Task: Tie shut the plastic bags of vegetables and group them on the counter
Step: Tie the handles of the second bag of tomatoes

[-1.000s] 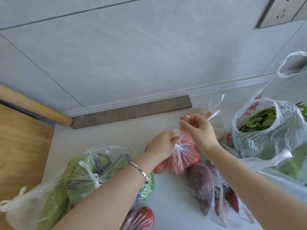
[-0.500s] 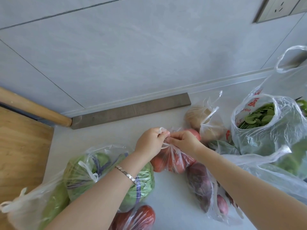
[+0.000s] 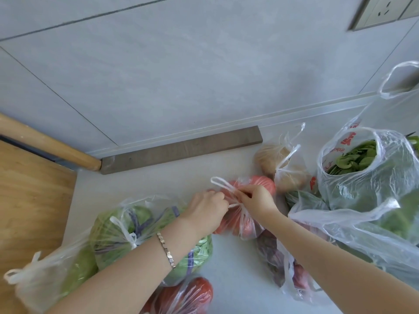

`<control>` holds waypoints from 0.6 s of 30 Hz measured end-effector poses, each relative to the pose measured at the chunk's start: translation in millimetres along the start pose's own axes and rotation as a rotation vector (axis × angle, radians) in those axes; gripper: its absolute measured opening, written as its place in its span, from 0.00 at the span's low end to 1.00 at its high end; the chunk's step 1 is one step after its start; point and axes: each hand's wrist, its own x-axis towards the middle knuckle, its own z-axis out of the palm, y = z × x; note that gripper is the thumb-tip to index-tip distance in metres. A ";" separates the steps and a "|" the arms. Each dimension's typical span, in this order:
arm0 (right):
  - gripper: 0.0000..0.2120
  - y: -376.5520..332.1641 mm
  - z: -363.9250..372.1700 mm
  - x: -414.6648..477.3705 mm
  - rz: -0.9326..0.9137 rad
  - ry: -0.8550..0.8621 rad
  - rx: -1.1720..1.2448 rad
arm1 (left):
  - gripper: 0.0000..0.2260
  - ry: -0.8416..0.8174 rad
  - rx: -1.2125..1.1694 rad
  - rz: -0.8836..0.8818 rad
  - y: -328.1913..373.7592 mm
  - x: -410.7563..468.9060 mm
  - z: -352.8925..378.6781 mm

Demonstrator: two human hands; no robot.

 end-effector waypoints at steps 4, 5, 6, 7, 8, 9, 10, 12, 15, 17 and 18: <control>0.10 -7.2 -3.1 2.4 -0.398 0.007 -0.297 | 0.11 0.225 0.148 0.142 -7.1 15.8 -15.8; 0.10 -9.7 -6.5 3.9 -0.463 0.002 -0.319 | 0.10 0.253 0.187 0.176 -8.2 20.5 -21.7; 0.10 -10.8 -10.5 5.5 -0.479 -0.029 -0.327 | 0.07 0.263 0.208 0.220 -9.3 24.2 -28.0; 0.12 -10.3 -14.6 6.9 -0.459 -0.071 -0.322 | 0.06 0.278 0.234 0.270 -12.5 29.2 -29.0; 0.15 -9.0 -18.3 7.5 -0.418 -0.116 -0.293 | 0.06 0.292 0.267 0.308 -15.5 34.7 -29.8; 0.17 -7.3 -20.9 7.2 -0.372 -0.160 -0.241 | 0.07 0.313 0.296 0.324 -19.1 40.1 -28.7; 0.17 -6.0 -22.4 6.3 -0.324 -0.194 -0.163 | 0.08 0.331 0.274 0.316 -21.9 44.7 -29.9; 0.12 -5.0 -23.4 4.6 -0.219 -0.223 0.023 | 0.08 0.365 0.190 0.298 -23.7 55.0 -33.5; 0.11 -3.9 -23.2 3.0 -0.102 -0.211 0.234 | 0.07 0.405 0.029 0.275 -20.2 64.5 -23.2; 0.11 -2.8 -21.8 2.0 -0.020 -0.195 0.388 | 0.04 0.479 -0.301 0.161 -15.7 64.2 -11.7; 0.11 -2.1 -20.8 1.6 0.025 -0.192 0.469 | 0.04 0.506 -0.502 0.024 -11.8 61.8 -10.0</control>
